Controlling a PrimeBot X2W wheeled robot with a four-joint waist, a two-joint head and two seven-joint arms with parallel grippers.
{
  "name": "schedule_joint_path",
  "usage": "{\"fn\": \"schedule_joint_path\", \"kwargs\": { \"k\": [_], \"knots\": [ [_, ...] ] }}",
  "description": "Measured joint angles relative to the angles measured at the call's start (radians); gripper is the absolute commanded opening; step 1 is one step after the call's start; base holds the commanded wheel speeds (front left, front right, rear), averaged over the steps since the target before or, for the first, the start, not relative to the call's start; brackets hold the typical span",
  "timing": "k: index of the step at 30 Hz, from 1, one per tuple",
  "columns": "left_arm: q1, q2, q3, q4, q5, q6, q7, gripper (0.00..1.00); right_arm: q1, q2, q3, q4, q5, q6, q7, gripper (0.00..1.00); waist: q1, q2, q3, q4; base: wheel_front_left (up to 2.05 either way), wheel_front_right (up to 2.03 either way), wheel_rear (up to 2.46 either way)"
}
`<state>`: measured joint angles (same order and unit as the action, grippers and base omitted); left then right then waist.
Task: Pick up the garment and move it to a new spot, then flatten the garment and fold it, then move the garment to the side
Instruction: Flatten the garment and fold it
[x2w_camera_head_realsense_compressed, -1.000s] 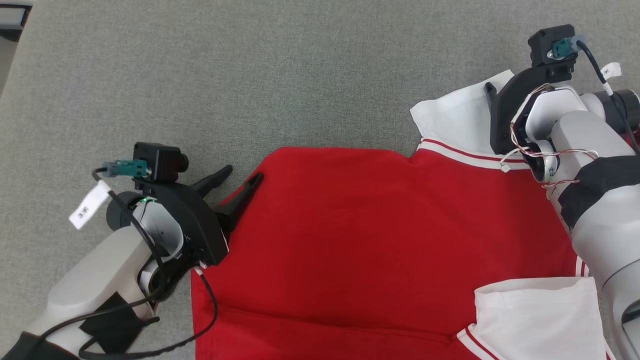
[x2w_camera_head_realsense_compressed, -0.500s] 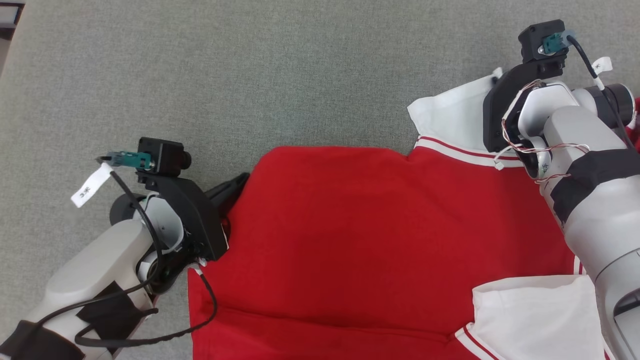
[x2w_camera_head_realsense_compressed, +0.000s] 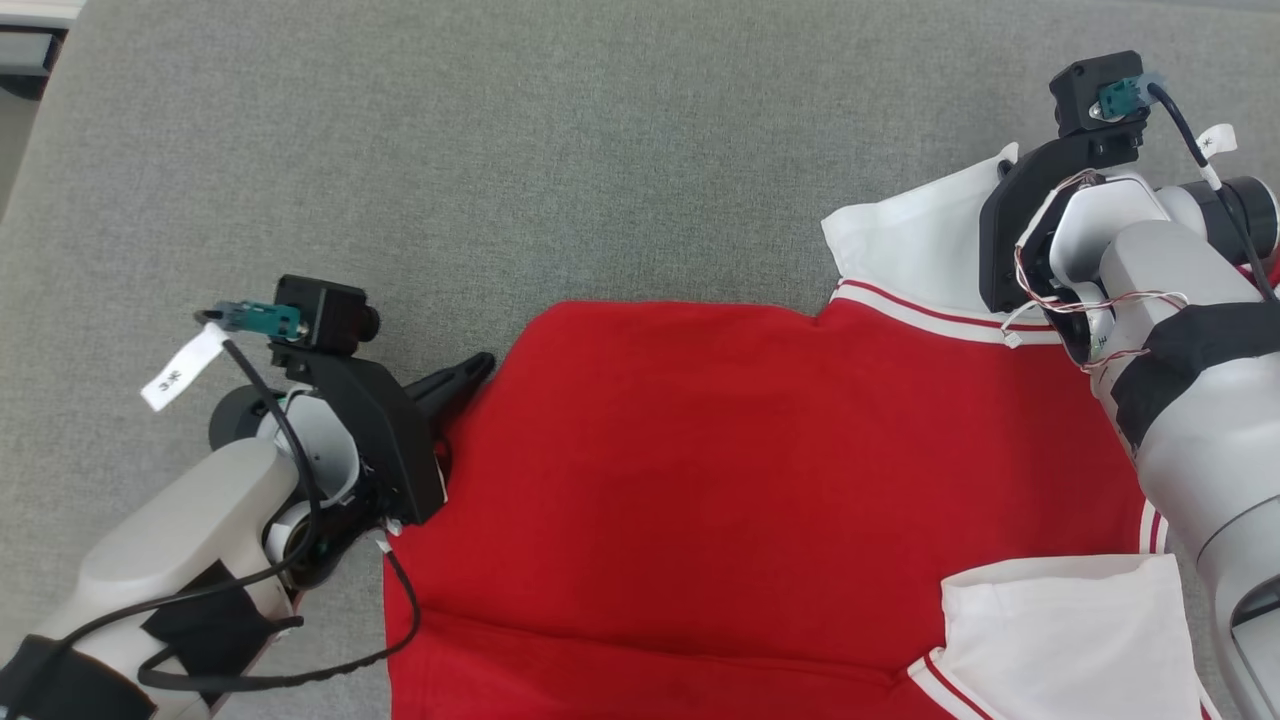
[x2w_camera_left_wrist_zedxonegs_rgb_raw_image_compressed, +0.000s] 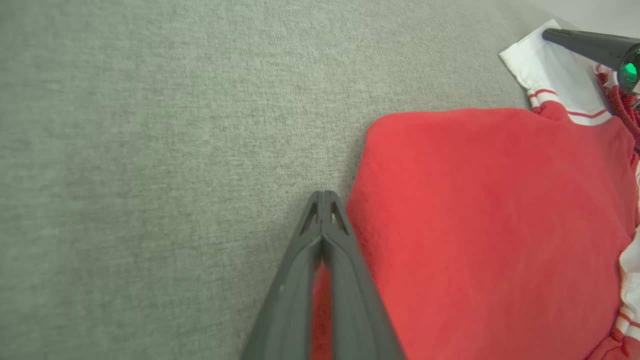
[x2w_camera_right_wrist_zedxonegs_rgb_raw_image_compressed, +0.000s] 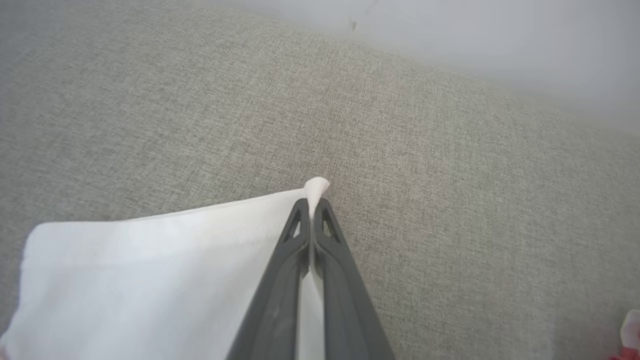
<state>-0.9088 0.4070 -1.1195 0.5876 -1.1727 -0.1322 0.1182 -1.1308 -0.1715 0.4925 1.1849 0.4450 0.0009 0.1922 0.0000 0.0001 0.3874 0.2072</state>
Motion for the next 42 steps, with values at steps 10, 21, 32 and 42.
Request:
{"fn": "schedule_joint_path", "kwargs": {
  "k": [10,21,32,42],
  "knots": [
    [-0.017,0.019,-0.022,0.009,-0.024,0.000,-0.067,0.00,-0.007,-0.001,-0.002,0.013,0.000,0.022,-0.066,0.00,0.0000,0.0000,-0.037,0.000,0.00,0.00,0.00],
    [-0.012,0.017,-0.063,-0.041,-0.072,0.000,-0.083,1.00,-0.007,0.013,-0.001,0.044,0.001,0.035,-0.099,0.00,0.0000,0.0000,-0.048,0.000,0.00,0.00,0.00],
    [-0.002,0.002,-0.102,0.040,-0.112,0.000,-0.055,0.23,-0.033,0.040,0.009,0.054,0.001,0.044,-0.112,0.00,-0.0001,-0.0001,-0.035,-0.030,0.00,0.00,0.00],
    [-0.047,-0.002,-0.119,0.099,-0.090,0.000,-0.100,0.00,-0.033,0.035,0.011,0.069,0.001,0.057,-0.156,0.00,0.0001,0.0000,-0.036,-0.038,0.00,0.00,0.00]
  ]
}}
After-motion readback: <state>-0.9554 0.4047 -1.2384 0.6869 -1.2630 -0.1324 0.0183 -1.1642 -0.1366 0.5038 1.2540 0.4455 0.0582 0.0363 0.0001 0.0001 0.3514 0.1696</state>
